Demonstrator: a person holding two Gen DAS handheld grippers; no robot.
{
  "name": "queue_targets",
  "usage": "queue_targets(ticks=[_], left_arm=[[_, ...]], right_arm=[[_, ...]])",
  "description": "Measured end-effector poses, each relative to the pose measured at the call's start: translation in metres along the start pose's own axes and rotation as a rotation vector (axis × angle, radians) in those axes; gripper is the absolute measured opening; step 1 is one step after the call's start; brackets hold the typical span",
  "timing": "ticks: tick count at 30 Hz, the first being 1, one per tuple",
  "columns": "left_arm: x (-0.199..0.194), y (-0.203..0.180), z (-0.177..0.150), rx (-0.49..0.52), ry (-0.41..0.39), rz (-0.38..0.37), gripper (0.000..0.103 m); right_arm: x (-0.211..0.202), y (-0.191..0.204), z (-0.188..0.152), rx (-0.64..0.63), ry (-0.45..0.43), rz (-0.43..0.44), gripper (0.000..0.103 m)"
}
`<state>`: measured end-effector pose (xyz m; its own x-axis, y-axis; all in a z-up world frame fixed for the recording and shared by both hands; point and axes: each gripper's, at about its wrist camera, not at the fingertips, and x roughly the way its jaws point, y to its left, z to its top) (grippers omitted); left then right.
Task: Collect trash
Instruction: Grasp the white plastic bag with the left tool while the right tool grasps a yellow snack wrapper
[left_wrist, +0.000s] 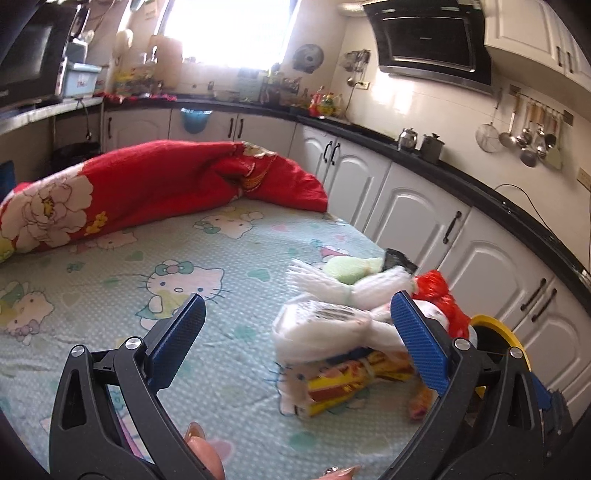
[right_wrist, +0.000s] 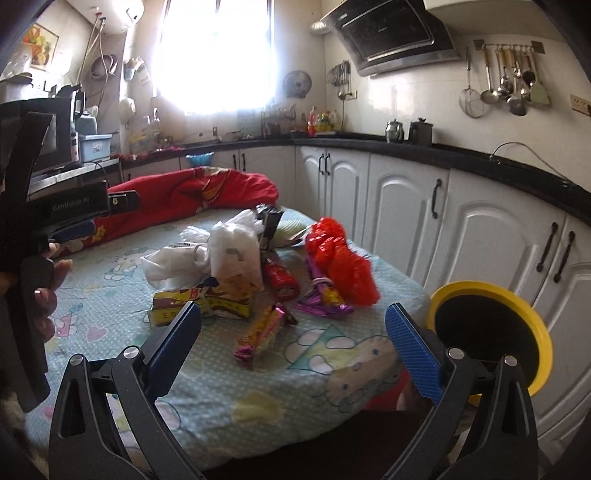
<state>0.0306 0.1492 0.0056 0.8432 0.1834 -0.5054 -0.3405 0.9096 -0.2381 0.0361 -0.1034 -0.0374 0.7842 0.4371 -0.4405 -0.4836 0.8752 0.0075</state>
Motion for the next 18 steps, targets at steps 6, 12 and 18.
queue_targets(ticks=[6, 12, 18], left_arm=[[0.031, 0.021, 0.006, -0.055, 0.066, -0.029, 0.092], [0.064, 0.029, 0.002, -0.096, 0.164, -0.094, 0.092], [0.092, 0.04, -0.01, -0.228, 0.282, -0.199, 0.092]], right_arm=[[0.031, 0.01, 0.004, 0.012, 0.068, 0.008, 0.097], [0.059, 0.01, 0.0, 0.047, 0.144, 0.016, 0.097], [0.076, 0.008, -0.006, 0.069, 0.191, 0.031, 0.094]])
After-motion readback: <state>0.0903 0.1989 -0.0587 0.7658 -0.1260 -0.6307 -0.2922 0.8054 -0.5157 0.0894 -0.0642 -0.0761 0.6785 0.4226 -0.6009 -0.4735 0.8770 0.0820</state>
